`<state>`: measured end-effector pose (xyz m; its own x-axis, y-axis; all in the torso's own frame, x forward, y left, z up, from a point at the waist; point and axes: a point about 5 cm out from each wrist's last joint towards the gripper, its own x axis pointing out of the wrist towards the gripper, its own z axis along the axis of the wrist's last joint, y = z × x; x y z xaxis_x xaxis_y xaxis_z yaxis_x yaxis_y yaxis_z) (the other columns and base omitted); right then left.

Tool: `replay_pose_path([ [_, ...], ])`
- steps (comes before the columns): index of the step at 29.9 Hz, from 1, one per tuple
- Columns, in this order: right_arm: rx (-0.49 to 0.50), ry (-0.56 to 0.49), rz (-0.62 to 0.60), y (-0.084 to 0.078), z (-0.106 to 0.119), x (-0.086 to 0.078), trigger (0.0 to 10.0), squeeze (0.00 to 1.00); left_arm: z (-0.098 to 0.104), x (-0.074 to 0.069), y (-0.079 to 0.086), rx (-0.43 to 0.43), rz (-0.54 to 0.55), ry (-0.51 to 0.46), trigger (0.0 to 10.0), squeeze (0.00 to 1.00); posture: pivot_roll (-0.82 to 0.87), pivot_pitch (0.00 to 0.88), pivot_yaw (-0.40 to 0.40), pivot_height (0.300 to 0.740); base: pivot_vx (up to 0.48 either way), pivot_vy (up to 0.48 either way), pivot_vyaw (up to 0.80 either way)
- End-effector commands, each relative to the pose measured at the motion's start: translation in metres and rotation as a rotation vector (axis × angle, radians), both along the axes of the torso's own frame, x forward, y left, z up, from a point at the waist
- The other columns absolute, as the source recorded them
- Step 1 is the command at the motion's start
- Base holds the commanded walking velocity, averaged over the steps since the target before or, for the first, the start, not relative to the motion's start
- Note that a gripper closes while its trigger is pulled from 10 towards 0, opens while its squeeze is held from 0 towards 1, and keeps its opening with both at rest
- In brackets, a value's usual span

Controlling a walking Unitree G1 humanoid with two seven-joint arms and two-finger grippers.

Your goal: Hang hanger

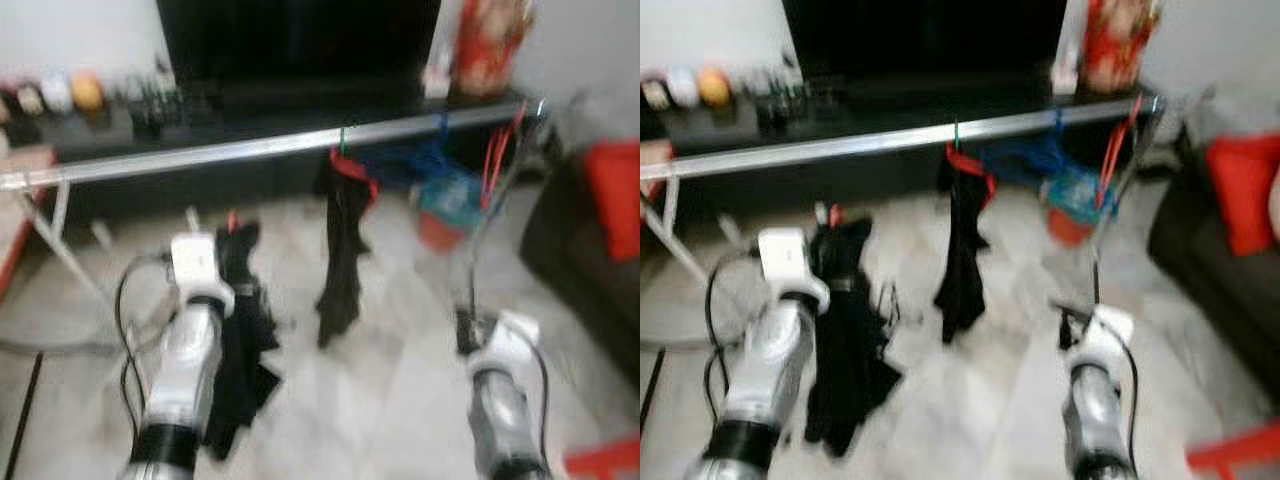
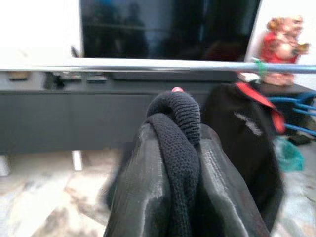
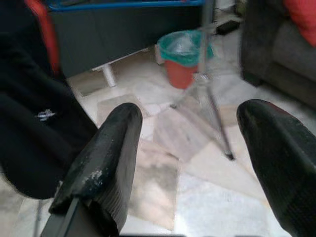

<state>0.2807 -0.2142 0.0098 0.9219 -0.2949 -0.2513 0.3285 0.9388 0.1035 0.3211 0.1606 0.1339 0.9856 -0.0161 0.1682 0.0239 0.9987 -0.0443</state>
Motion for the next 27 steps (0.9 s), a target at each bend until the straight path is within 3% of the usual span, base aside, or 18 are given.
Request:
replay_pose_path([
  [1, 0.021, -0.024, 0.031, 0.0114, 0.0038, 0.0058, 10.0, 0.00, 0.0063, 0.0005, 0.0039, 0.011, 0.014, -0.032, 10.0, 0.00, 0.00, 0.033, -0.018, 0.740, 0.319, 0.000, 0.00],
  [12, 0.034, -0.016, 0.006, 0.0070, 0.0037, 0.0062, 10.0, 0.00, 0.0071, 0.0013, 0.0031, 0.010, 0.014, -0.035, 10.0, 0.00, 0.00, 0.034, -0.021, 0.740, 0.317, 0.000, 0.00],
  [19, 0.042, -0.026, 0.002, 0.0069, 0.0046, 0.0067, 10.0, 0.00, 0.0075, 0.0019, 0.0038, 0.011, 0.017, -0.036, 10.0, 0.00, 0.00, 0.035, -0.021, 0.740, 0.322, 0.000, -0.71],
  [27, 0.045, -0.028, 0.013, 0.0071, 0.0054, 0.0080, 10.0, 0.00, 0.0117, 0.0037, 0.0046, 0.010, 0.034, -0.050, 10.0, 0.00, 0.00, 0.033, -0.029, 0.740, 0.325, 0.000, 0.00],
])
